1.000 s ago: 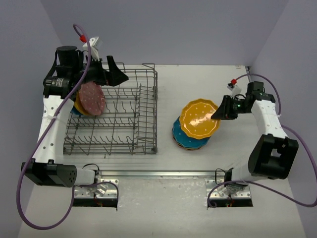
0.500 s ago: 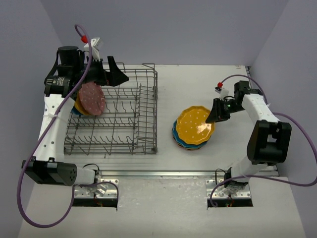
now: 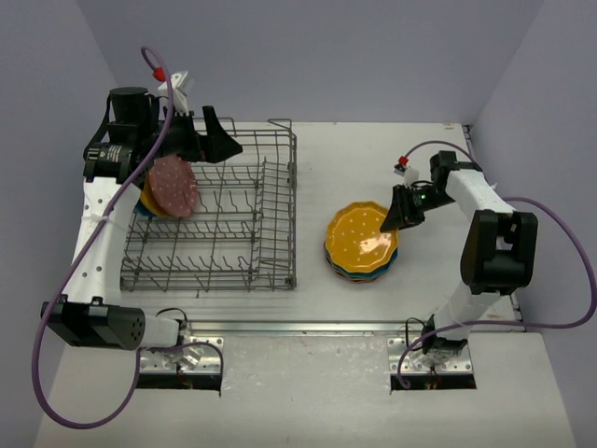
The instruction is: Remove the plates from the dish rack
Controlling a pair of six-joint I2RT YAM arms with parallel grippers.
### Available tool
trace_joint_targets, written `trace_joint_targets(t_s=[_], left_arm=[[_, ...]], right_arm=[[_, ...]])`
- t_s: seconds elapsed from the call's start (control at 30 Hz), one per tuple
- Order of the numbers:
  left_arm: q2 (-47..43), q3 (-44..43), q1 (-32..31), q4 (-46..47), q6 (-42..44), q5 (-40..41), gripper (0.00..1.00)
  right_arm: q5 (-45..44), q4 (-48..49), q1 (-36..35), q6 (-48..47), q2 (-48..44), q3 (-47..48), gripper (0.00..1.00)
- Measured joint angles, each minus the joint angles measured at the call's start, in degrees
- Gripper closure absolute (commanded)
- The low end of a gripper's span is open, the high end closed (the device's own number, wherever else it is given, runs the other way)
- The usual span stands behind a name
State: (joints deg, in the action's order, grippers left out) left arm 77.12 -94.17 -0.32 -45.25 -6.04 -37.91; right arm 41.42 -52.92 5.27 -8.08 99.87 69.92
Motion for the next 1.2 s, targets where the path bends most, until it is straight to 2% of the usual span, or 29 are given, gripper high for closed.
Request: trace_joint_targets(t_s=[0.1,0.13,0.2,0.33,0.37,0.43,0.77,0.93,1.03,1.2], left_arm=[[0.0,0.0,0.0,0.0,0.0,0.0,0.0],[0.0,0.0,0.0,0.0,0.0,0.0,0.0],[0.0,0.0,0.0,0.0,0.0,0.1,0.0],[0.0,0.0,0.0,0.0,-0.2,1.1,0.0],[0.0,0.0,0.0,0.0,-0.2,1.9,0.0],[0.0,0.0,0.0,-0.1,-0.3,3.7,0.0],[-1.1,0.0,0.0,-0.6,-0.2,11.1,0.0],[-1.8,-0.4,0.0,-1.4,0.5,24.7,0.0],[-1.4,-1.1,1.8,-2.4,1.6,30.9,0.01],[1.6,-1.9,7.2,-4.3,3.5,33.9,0.07]], right_arm=[[0.1,-0.1,-0.5,-0.2,0.5,0.3,0.8],[0.0,0.0,-0.7,-0.4,0.5,0.3,0.68],[-0.4,-0.4,-1.2,-0.6,0.5,0.5,0.52],[-0.5,-1.4,-1.6,-1.0,0.5,1.2,0.33],[-0.8,-1.6,-1.7,-1.1,0.5,1.4,0.31],[-1.8,-1.8,-1.8,-1.1,0.5,2.0,0.2],[-11.2,-3.0,-2.1,-1.3,-2.1,11.6,0.12],[-16.9,-2.1,-2.1,-1.4,-5.9,16.7,0.01],[-18.6,-1.0,-2.1,-1.0,-8.8,17.5,0.01],[-18.4,1.0,-2.5,0.6,-12.9,17.2,0.01]])
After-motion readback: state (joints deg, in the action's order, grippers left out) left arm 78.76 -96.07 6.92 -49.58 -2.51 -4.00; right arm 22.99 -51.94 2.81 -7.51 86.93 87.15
